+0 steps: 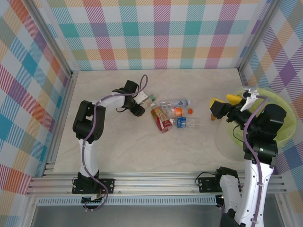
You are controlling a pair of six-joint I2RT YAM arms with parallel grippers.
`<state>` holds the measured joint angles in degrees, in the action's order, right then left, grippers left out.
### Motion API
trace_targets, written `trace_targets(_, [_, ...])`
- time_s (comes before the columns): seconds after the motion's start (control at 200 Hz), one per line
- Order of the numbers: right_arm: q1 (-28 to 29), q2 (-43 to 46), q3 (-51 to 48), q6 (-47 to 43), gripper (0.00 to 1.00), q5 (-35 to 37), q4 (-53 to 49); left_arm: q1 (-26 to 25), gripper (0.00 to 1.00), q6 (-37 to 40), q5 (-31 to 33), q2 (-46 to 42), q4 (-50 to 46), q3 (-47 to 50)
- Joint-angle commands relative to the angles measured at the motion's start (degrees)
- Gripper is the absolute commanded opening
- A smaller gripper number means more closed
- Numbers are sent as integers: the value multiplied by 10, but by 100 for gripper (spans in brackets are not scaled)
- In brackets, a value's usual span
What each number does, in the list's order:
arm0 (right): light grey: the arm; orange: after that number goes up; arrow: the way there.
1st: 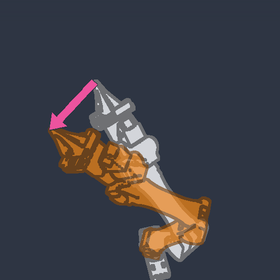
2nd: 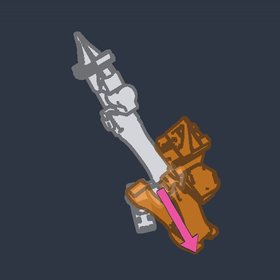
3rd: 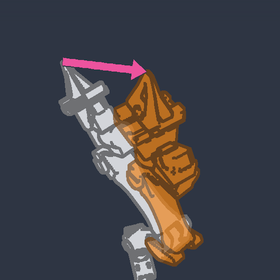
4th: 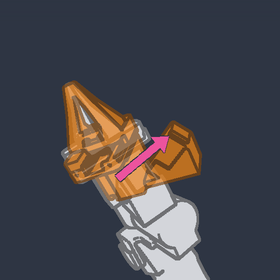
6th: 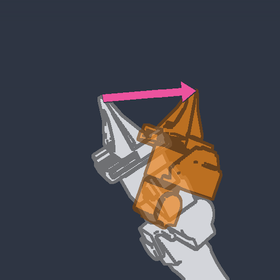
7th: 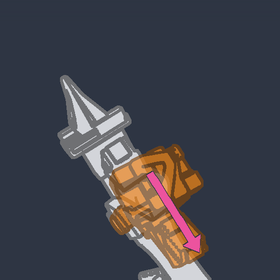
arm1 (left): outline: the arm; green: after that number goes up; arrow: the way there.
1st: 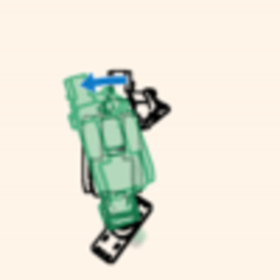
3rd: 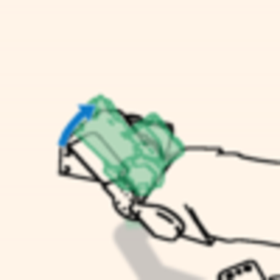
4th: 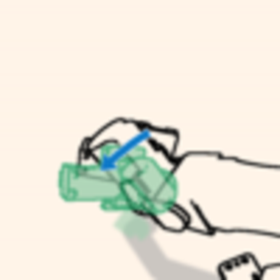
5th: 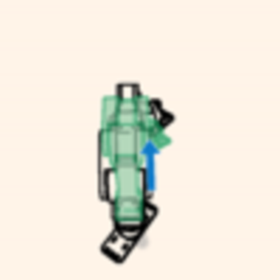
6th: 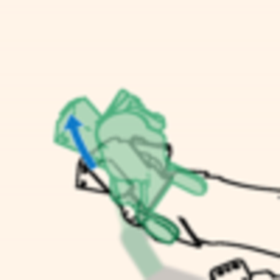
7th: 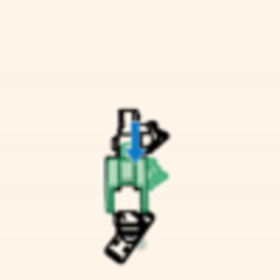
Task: Put the plastic bottles in the bin
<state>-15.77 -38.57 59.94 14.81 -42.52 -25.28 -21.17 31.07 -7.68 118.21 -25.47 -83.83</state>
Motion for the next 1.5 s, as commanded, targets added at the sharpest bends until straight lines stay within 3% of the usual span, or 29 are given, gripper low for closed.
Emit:
trace_targets(0.0, [3, -2, 7, 17, 100, -21, 29, 5, 53, -13, -10, -48, 28, 19])
trace_targets(0.235, [6, -10, -11, 51, 100, -43, 61, 5, 14, -83, -22, -118, 57, 69])
trace_targets(0.365, [21, -18, -25, 85, 100, -55, 97, 5, 0, -132, -58, -176, 84, 105])
trace_targets(0.72, [175, -81, -37, 95, 100, 35, 173, -12, 0, -363, -249, -349, 320, 245])
trace_targets(0.885, [242, -130, -29, 120, 100, 103, 201, -49, 0, -395, -352, -377, 358, 236])
trace_targets(0.95, [256, -148, -29, 134, 100, 109, 224, -76, 0, -392, -355, -388, 365, 235])
trace_targets(1.155, [279, -196, -38, 193, 100, 21, 357, -138, 0, -392, -345, -397, 378, 227])
trace_targets(1.335, [318, -228, -15, 180, 100, 39, 358, -171, 0, -396, -348, -391, 394, 221])
trace_targets(1.495, [336, -242, -10, 172, 92, 55, 362, -185, 0, -399, -358, -387, 403, 218])
